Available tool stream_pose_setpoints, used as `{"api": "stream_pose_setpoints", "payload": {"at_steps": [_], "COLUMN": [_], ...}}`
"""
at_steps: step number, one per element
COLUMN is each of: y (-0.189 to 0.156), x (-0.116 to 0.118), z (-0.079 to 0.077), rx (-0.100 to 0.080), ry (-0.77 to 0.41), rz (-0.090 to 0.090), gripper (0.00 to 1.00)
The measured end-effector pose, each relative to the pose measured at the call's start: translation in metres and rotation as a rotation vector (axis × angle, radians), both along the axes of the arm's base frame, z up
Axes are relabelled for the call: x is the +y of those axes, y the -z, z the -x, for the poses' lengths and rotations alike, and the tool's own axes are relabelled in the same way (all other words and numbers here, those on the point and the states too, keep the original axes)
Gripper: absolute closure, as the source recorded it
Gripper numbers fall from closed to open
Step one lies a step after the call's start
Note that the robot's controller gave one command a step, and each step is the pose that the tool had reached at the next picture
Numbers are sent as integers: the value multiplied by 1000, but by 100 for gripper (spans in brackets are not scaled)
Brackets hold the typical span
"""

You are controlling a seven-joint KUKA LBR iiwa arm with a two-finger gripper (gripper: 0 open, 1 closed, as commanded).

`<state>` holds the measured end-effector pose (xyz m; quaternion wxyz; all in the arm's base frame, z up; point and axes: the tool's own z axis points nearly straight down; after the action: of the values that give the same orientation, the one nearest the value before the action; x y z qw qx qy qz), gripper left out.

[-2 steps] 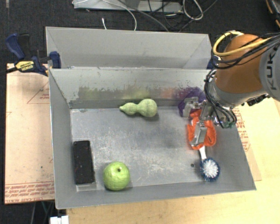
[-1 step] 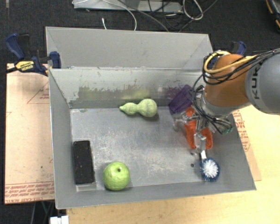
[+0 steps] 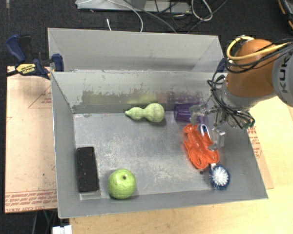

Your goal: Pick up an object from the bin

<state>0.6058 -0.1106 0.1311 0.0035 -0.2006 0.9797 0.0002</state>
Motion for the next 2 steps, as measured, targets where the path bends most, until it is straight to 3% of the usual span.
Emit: {"api": "stream_pose_setpoints", "payload": {"at_steps": [1,2], "y": [32,61], "x": [52,32], "z": [17,-41], "rx": [15,-5], "ry": [-562,-476], "rz": [-8,2], "gripper": [0,0]}}
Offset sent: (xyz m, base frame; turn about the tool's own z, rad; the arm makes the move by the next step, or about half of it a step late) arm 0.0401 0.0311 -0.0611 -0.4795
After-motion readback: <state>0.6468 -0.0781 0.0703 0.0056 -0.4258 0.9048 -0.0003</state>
